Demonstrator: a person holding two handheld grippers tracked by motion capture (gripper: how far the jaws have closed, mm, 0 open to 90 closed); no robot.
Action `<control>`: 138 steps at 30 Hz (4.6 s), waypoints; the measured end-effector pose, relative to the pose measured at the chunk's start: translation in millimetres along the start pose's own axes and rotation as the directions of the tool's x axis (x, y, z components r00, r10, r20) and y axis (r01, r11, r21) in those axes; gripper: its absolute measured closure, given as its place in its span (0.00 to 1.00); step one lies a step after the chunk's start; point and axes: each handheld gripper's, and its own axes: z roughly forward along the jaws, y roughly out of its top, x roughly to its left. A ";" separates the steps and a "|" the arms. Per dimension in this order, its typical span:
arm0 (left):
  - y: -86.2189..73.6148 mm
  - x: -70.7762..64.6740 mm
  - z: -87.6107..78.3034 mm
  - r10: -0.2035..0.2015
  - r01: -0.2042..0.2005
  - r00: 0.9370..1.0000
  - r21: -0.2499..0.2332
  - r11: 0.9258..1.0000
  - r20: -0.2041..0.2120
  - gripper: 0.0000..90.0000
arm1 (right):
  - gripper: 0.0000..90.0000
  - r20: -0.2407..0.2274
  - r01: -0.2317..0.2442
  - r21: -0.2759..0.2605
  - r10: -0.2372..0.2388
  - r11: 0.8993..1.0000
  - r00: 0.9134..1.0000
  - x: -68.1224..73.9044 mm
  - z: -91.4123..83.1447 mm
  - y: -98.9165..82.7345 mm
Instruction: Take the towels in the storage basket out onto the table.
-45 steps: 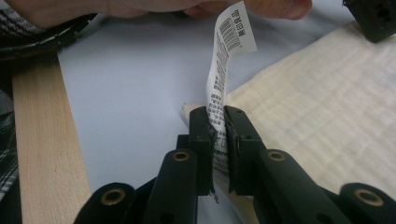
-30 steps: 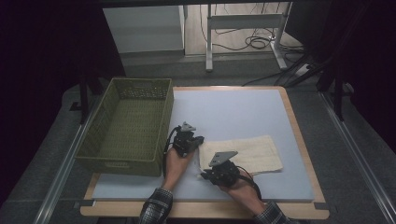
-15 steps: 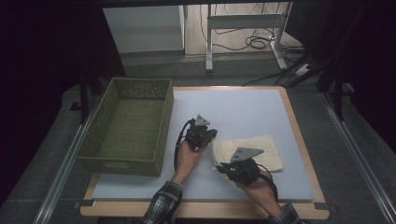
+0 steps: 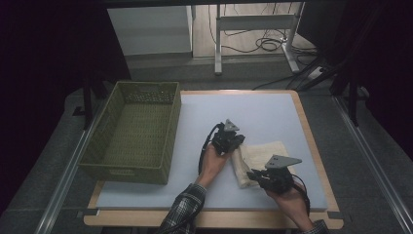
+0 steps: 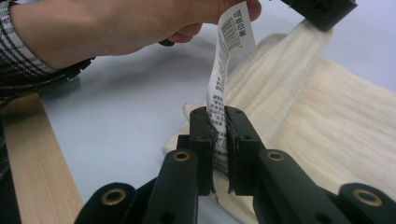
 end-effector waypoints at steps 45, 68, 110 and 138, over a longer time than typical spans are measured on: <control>47.2 -37.4 55.2 0.064 -0.064 0.998 -0.008 0.998 0.015 0.54 | 0.72 0.280 -0.161 -0.023 0.161 0.987 0.946 -77.7 -78.2 -50.2; -19.4 11.5 -15.3 0.043 -0.022 0.990 0.151 0.988 -0.138 0.20 | 0.77 0.278 -0.178 0.010 0.169 0.984 0.946 -84.5 -93.9 -39.4; -64.2 27.0 -42.7 -0.027 0.054 0.985 0.158 0.986 -0.168 0.14 | 0.72 0.329 -0.244 0.117 0.194 0.963 0.924 -106.0 -62.3 -51.3; -64.4 26.6 -42.7 -0.023 0.051 0.985 0.158 0.986 -0.170 0.14 | 0.96 0.235 -0.136 0.066 0.117 0.989 0.965 -67.5 -65.4 7.5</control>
